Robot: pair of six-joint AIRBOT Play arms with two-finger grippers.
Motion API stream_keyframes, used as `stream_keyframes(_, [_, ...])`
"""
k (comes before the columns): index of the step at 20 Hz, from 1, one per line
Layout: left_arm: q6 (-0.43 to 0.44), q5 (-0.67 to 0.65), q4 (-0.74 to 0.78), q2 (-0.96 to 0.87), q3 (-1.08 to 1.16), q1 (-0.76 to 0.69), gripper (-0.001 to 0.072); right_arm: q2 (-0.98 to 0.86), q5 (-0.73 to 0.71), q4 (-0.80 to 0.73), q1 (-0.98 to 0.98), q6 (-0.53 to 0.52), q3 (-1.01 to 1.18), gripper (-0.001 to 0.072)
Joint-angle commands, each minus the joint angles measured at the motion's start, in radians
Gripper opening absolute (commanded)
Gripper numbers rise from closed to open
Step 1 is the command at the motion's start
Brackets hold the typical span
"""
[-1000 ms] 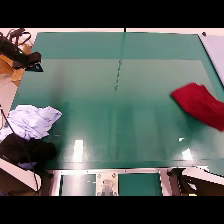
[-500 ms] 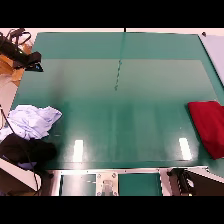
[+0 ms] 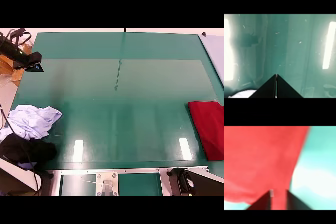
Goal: Fold the shirts.
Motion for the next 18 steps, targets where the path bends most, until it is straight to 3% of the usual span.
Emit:
stream_keyframes(1, [0.009, -0.002, 0.0, 0.002, 0.001, 0.0, 0.0024, 0.002, 0.225, -0.002, 0.034, 0.112, 0.17, 0.0017])
stream_keyframes(5, [0.009, 0.012, -0.027, 0.07, -0.024, -0.02, 0.0023, 0.027, 0.063, 0.232, 0.385, 0.035, 0.279, 0.001])
stream_keyframes(9, [0.027, 0.068, -0.019, 0.245, -0.254, -0.129, 0.0023, 0.032, -0.044, 0.209, 0.879, -0.009, 0.269, 0.001])
stream_keyframes(13, [-0.01, 0.177, -0.019, 0.501, -0.65, -0.271, 0.0023, 0.033, -0.089, 0.186, 1.309, -0.017, 0.111, 0.001])
stream_keyframes(18, [-0.123, 0.248, -0.014, 0.751, -1.009, -0.402, 0.0024, 0.032, -0.222, 0.164, 1.557, -0.016, 0.027, 0.0011])
